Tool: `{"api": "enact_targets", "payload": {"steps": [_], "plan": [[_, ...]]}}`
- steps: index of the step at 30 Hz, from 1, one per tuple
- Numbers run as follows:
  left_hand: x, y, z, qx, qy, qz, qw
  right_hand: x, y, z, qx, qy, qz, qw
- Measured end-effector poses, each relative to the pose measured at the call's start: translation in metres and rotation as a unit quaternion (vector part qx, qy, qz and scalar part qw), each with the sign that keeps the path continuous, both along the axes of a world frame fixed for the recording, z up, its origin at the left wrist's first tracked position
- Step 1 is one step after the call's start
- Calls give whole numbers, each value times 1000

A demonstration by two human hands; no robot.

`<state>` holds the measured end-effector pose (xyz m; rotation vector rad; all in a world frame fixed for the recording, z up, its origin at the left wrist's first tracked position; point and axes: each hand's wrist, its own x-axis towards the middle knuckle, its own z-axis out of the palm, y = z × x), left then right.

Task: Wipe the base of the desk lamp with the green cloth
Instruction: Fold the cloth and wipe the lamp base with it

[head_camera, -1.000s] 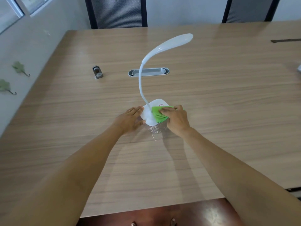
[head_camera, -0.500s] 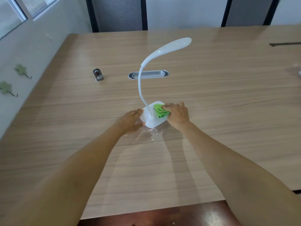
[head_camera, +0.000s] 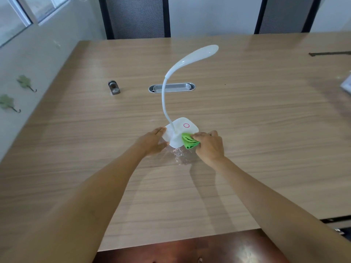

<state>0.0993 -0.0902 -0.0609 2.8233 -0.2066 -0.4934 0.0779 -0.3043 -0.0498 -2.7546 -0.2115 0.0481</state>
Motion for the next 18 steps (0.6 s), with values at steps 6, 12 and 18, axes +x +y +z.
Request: {"api": "enact_targets", "payload": {"steps": [6, 12, 18], "plan": [[-14, -7, -1, -20, -42, 24, 999, 10, 9, 0, -35, 36, -10, 999], [-37, -17, -2, -57, -72, 5, 996, 27, 11, 3, -58, 54, 5, 997], [-30, -8, -1, -57, -117, -26, 991, 16, -9, 9, -34, 21, -24, 999]]}}
